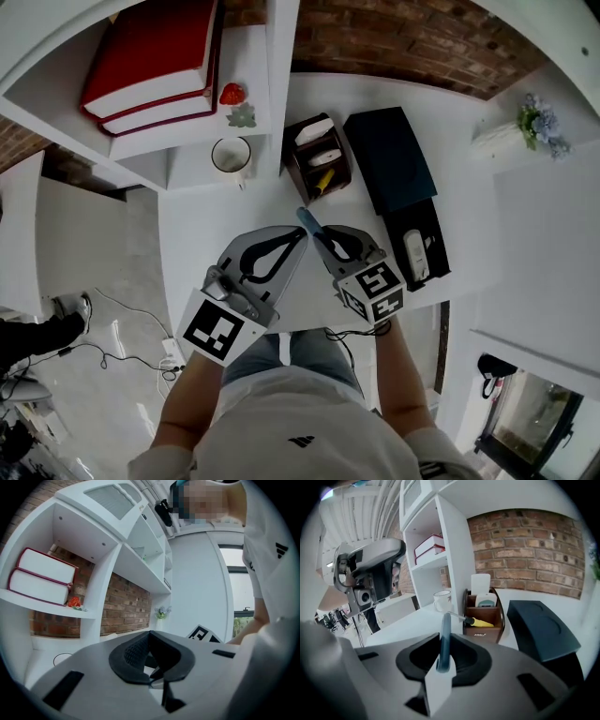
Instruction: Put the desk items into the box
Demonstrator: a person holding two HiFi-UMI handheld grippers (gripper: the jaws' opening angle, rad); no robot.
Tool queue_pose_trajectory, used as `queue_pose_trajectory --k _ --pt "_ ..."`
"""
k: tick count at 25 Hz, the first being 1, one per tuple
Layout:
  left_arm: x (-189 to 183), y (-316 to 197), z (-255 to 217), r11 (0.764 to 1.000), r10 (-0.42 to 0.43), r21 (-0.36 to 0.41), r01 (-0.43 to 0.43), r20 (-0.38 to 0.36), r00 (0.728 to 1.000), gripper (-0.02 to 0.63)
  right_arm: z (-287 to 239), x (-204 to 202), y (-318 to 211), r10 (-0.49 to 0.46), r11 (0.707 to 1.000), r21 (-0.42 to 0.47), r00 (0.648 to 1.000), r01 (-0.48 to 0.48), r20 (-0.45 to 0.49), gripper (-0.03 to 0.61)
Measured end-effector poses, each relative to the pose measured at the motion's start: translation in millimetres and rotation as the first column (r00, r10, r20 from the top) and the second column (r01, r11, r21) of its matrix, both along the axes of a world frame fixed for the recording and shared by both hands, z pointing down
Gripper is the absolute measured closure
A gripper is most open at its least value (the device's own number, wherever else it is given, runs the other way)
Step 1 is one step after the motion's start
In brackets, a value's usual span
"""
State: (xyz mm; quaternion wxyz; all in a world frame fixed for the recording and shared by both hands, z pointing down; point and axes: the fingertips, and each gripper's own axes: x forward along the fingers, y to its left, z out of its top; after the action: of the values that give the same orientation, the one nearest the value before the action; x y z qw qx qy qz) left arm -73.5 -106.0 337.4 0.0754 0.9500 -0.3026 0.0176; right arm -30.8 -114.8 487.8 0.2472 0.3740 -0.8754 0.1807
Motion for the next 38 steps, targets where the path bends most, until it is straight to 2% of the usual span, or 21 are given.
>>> queue_pose_trajectory --k 8,15,27,33,38 --pt "38.3 11.9 -6.0 0.993 0.119 0.009 -0.119 -0.01 0.993 0.603 -23.3 34.0 18.4 0.118 0.992 0.044 0.993 -0.119 0.033 0.502" --pt "79.3 30.8 -11.7 0.97 0.24 0.028 -0.24 -0.021 0.971 0.603 -49.7 76.6 38.0 0.249 0.962 0.099 0.967 -0.254 0.058 0.502" --pt "152.5 77.3 -21.2 0.886 0.463 0.058 -0.461 -0.035 0.886 0.603 -85.4 151.8 92.5 0.483 0.852 0.178 0.87 -0.492 0.098 0.503" --pt "183.1 102.6 -23.9 0.836 0.548 0.068 -0.545 -0.037 0.836 0.603 -95.6 181.3 121.7 0.563 0.795 0.2 0.819 -0.573 0.107 0.503" --pt "203.0 120.8 -24.9 0.803 0.595 0.07 -0.591 -0.039 0.803 0.603 -99.9 200.4 141.5 0.61 0.757 0.208 0.784 -0.619 0.114 0.503"
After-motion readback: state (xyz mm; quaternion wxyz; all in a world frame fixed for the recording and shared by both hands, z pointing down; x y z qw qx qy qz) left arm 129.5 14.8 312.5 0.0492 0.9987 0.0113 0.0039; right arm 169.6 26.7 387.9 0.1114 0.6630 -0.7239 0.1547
